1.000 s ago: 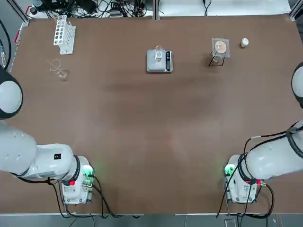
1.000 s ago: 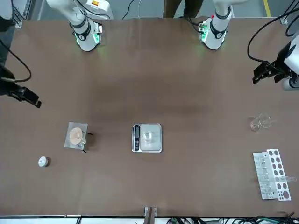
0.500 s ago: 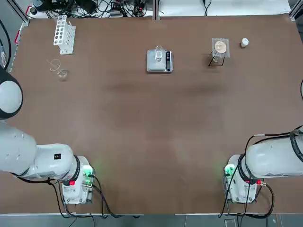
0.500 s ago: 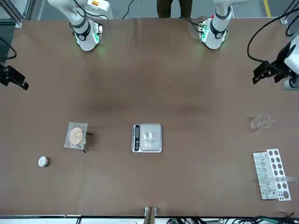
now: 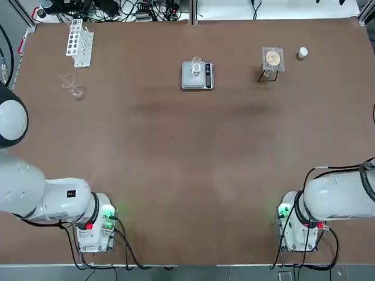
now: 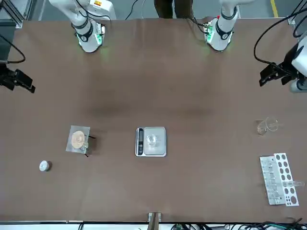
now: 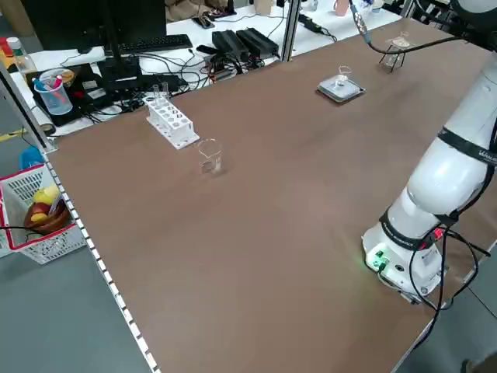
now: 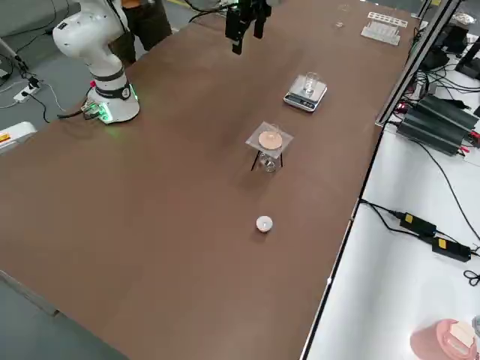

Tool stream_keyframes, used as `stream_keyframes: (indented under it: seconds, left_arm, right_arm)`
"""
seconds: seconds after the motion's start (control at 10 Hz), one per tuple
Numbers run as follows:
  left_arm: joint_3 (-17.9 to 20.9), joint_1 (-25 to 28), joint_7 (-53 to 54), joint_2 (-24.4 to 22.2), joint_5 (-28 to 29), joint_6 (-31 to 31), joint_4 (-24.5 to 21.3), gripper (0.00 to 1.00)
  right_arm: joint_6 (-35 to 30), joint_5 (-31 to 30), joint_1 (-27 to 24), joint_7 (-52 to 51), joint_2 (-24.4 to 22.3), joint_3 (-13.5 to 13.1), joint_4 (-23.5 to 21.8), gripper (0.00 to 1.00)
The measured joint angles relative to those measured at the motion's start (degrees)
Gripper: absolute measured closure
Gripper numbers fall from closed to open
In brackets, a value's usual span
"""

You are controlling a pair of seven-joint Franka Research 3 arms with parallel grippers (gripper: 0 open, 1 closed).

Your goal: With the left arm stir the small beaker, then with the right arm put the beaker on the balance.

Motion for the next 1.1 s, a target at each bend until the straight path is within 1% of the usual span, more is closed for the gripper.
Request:
stream_keyframes:
  seconds: [0.2, 1.1]
  left_arm:
    - [-0.1, 0.0, 0.0, 0.0, 0.0, 0.0, 0.0, 0.01]
    - [-0.1, 0.0, 0.0, 0.0, 0.0, 0.0, 0.0, 0.01]
  right_arm:
    - [2.1, 0.0, 0.0, 0.0, -1.0, 0.2, -1.5, 0.00]
    - [2.5, 0.0, 0.3, 0.0, -1.1, 0.4, -1.8, 0.00]
